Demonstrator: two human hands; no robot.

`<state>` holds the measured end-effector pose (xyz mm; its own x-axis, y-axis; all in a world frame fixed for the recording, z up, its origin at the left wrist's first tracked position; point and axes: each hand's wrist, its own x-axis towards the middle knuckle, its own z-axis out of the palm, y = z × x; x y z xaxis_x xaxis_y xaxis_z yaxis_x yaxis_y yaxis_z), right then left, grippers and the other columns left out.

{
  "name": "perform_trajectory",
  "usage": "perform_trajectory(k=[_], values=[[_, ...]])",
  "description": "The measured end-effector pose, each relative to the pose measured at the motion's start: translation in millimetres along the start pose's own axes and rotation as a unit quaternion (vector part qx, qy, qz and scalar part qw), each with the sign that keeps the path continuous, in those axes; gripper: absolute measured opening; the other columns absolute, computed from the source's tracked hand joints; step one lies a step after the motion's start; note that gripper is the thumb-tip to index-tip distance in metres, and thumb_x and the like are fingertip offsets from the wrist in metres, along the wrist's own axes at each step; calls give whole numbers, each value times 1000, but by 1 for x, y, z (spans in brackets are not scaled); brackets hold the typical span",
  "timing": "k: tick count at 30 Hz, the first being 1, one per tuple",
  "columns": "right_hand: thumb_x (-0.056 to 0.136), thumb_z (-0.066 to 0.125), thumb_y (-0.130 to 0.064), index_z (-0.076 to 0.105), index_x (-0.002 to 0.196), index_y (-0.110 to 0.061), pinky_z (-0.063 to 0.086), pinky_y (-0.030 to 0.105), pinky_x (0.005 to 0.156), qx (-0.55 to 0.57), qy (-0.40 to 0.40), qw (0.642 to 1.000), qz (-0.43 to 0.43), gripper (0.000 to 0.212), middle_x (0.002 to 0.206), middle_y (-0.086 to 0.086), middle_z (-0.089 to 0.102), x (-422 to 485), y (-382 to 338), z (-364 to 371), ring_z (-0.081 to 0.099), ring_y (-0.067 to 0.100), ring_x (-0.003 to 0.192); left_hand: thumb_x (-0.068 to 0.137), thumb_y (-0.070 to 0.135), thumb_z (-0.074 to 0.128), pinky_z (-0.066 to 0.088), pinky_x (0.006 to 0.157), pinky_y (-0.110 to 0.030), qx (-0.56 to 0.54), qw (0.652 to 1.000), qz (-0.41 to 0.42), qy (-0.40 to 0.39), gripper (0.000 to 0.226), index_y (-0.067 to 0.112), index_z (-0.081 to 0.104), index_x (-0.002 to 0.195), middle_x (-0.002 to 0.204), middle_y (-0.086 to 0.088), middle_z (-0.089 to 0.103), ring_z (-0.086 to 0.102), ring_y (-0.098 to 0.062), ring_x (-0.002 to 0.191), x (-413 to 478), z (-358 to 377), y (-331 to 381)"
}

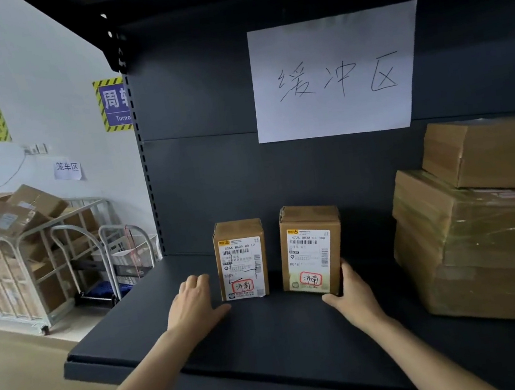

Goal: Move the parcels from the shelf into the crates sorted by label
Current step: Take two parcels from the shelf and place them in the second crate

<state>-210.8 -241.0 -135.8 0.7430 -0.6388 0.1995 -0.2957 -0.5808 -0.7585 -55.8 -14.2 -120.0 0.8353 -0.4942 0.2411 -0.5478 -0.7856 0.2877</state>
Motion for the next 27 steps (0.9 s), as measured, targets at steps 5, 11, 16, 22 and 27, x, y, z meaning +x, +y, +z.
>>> perform_trajectory(k=[5, 11, 16, 22, 27], values=[[77, 73, -9, 24, 144, -17, 39, 37, 104, 45, -26, 998, 20, 83, 139, 3, 49, 15, -8, -6, 45, 20, 130, 73, 46, 71, 34, 107, -34, -29, 998, 34, -46, 87, 14, 27, 141, 146, -2, 37, 30, -22, 137, 24, 0, -2], [76, 73, -6, 23, 144, -20, 38, 33, 103, 54, -75, 995, 29, 86, 137, 2, 51, 33, -10, -10, 46, 19, 129, 70, 38, 71, 44, 96, -34, -90, 991, 64, -71, 82, 30, 27, 138, 133, 7, 52, 42, -17, 128, 42, 7, -5], [79, 68, -3, 22, 145, -19, 34, 31, 107, 38, -111, 993, 29, 82, 140, 2, 48, 42, -14, -1, 43, 18, 131, 71, 31, 69, 51, 88, -37, -120, 987, 67, -84, 71, 29, 30, 131, 120, 6, 59, 55, -15, 110, 53, 11, -3], [79, 69, -4, 27, 143, -17, 35, 20, 94, 55, -91, 994, 26, 77, 135, 1, 53, 43, -14, 8, 47, 16, 126, 78, 21, 68, 52, 87, -36, -156, 984, 42, -75, 65, 19, 31, 132, 121, 2, 61, 60, -18, 107, 50, 14, 5], [78, 71, -6, 32, 140, -15, 37, 20, 93, 70, -80, 994, 16, 74, 132, 1, 55, 36, -15, 7, 50, 15, 123, 79, 17, 67, 50, 88, -31, -179, 981, 36, -68, 65, 17, 31, 133, 123, 1, 61, 60, -19, 108, 38, 10, 10]])
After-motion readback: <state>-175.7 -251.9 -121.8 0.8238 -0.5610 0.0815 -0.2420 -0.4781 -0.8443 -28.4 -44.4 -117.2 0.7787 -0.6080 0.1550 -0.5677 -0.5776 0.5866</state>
